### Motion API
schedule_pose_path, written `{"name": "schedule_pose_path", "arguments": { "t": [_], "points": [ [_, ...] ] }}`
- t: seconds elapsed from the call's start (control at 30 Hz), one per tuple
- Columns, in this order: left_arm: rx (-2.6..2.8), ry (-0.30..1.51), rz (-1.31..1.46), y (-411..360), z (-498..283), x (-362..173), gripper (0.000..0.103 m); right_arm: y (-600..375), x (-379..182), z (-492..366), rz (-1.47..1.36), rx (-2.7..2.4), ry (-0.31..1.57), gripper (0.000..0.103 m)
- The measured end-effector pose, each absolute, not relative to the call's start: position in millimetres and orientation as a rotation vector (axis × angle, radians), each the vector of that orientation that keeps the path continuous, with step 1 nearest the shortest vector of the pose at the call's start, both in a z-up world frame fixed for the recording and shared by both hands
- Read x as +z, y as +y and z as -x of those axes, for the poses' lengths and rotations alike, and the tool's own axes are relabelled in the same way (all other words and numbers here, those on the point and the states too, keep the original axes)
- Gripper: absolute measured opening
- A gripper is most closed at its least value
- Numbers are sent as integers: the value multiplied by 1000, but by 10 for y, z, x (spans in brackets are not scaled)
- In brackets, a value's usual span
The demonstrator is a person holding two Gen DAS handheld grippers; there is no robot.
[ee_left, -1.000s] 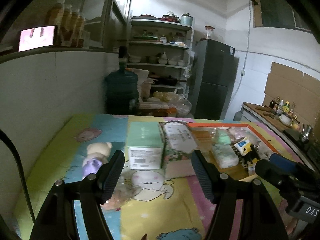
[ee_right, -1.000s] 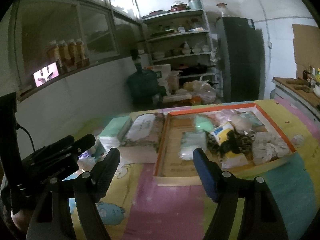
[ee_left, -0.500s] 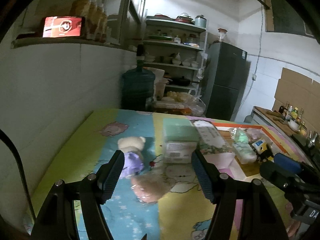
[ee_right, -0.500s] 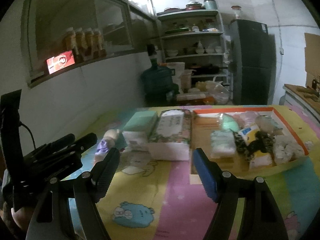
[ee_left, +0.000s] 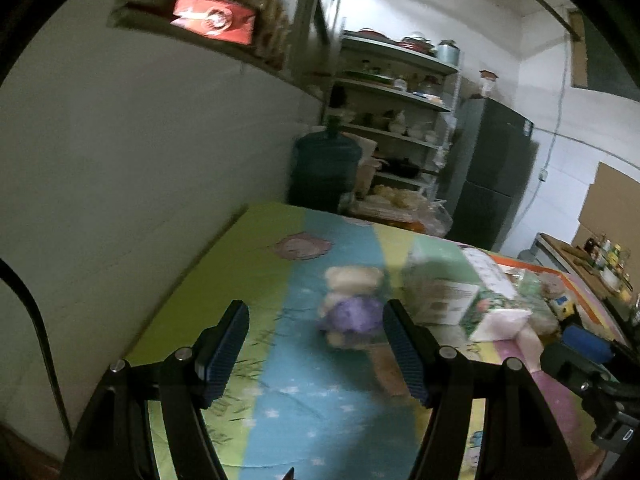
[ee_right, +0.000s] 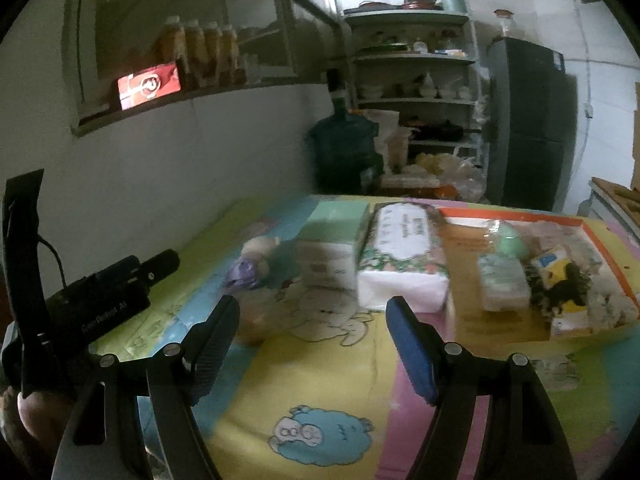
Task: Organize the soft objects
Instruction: 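Move both tools back from the box toward the teddy bear and clear bag, then grasp the teddy bear with the left tool while the right tool grasps the clear bag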
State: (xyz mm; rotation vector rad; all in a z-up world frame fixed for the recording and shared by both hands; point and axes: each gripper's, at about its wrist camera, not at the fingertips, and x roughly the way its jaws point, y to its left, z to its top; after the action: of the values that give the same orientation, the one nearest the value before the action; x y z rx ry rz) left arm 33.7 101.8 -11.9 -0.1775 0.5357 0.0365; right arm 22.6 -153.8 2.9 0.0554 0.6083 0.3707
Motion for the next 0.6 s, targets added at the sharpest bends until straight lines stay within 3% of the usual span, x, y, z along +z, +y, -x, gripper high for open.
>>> {"name": "schedule_pose_path", "arguments": {
  "t": [0.6],
  "points": [
    [79, 571, 228, 1500, -416, -340, 69, -772, -391, -647, 68, 475, 740, 77]
  ]
}}
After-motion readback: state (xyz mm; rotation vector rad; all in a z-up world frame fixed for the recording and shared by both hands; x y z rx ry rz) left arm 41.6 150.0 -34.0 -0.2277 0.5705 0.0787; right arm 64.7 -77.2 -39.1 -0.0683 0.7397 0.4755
